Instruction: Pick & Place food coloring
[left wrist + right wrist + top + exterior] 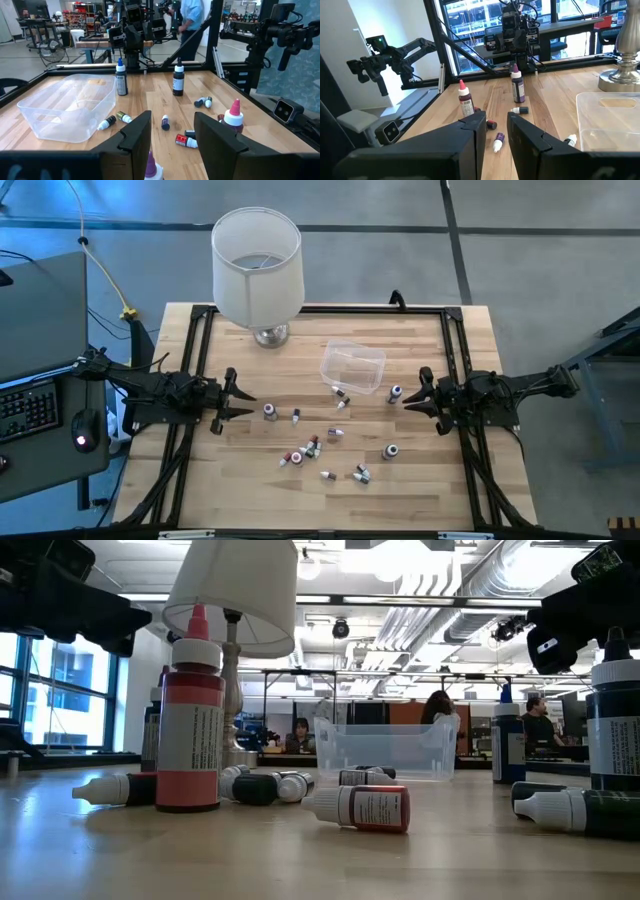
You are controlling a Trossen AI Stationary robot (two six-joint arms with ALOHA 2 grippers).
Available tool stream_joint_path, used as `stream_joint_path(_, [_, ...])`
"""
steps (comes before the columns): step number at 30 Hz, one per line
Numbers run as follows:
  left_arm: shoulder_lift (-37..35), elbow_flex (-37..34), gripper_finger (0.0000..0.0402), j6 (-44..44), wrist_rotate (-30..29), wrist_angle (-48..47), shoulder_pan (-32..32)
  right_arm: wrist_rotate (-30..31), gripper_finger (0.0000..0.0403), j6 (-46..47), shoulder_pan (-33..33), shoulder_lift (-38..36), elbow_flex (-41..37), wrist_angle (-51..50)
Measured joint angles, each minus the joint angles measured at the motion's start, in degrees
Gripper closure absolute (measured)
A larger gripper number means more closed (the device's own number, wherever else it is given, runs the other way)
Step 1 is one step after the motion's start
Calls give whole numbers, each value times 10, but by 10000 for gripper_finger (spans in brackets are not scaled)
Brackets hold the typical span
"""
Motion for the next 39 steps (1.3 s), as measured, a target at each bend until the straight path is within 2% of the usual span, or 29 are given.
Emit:
stream_joint_path(17, [0, 0, 255, 0, 0, 0, 0, 0, 331, 0, 0, 0, 0, 3])
stream_joint_path(23, [0, 0, 255, -1, -15, 23, 0, 16, 331, -26, 0, 0, 0, 63])
stream_joint_path(26, [0, 0, 255, -49, -17, 52, 0, 24, 331, -7, 0, 0, 0, 105])
stream_joint_path(30, [0, 4, 255, -94, -93, 125, 0, 59, 331, -40, 0, 0, 0, 139])
stream_joint_path(34, [1, 21, 255, -91, -122, 125, 0, 90, 331, -25, 0, 0, 0, 140])
stream_joint_path(39, [0, 25, 255, -90, -162, 123, 0, 95, 331, -26, 0, 19, 0, 130])
